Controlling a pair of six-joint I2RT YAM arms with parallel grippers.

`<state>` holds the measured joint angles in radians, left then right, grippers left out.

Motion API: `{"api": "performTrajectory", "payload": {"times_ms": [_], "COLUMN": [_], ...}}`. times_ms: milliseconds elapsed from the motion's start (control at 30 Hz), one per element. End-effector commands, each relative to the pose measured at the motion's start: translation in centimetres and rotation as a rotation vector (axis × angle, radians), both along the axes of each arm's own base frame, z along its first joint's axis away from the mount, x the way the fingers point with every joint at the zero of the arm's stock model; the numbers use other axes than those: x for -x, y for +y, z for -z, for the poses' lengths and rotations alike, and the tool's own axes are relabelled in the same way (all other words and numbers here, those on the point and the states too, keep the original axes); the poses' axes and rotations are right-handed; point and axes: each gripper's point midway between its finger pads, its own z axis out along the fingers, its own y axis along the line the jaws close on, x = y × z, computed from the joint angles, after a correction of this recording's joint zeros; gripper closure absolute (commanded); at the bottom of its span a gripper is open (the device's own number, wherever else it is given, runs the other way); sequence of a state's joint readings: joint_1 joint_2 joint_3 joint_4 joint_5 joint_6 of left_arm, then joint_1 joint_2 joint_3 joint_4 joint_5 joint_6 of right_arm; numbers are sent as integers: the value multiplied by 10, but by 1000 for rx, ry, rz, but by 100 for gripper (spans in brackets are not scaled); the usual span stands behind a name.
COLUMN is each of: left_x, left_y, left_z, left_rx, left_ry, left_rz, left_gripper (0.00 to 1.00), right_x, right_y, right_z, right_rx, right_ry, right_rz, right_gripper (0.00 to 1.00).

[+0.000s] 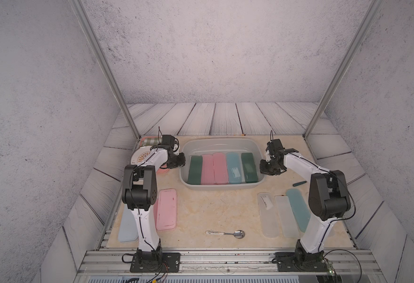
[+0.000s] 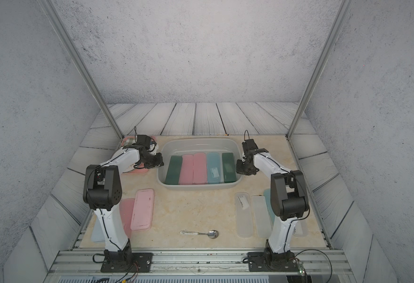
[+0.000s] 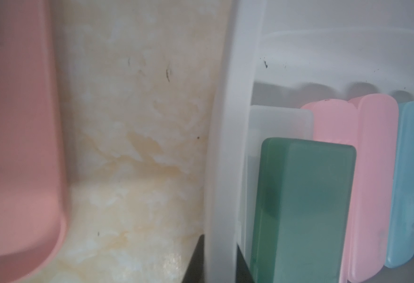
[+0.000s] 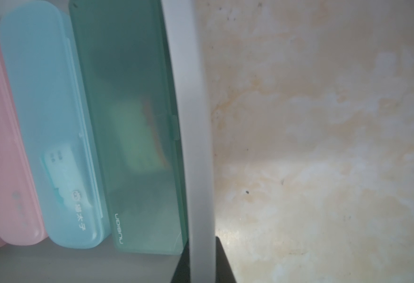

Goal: Put the pencil case into the storage box
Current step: Move the storage box to the center of the board.

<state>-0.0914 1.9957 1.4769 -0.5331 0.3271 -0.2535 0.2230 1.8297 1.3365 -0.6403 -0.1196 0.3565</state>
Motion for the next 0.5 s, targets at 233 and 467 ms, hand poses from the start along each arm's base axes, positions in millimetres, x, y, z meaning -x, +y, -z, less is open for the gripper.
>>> {"api": "performTrajectory", "payload": {"times_ms": [233, 467], "left_x": [63, 80], "left_y": [-2, 4], "left_z": [-3, -2], "left_rx": [11, -23], "left_ry": [28, 26], "left_rz": [74, 86], "left_gripper": [98, 76], "right_x": [63, 81], "right_y": [10, 11], "right_z": [-16, -19], "right_rx": [44, 29], "right_ry": [21, 6], "right_rz": [-75, -70], "right_gripper": [90, 78]}}
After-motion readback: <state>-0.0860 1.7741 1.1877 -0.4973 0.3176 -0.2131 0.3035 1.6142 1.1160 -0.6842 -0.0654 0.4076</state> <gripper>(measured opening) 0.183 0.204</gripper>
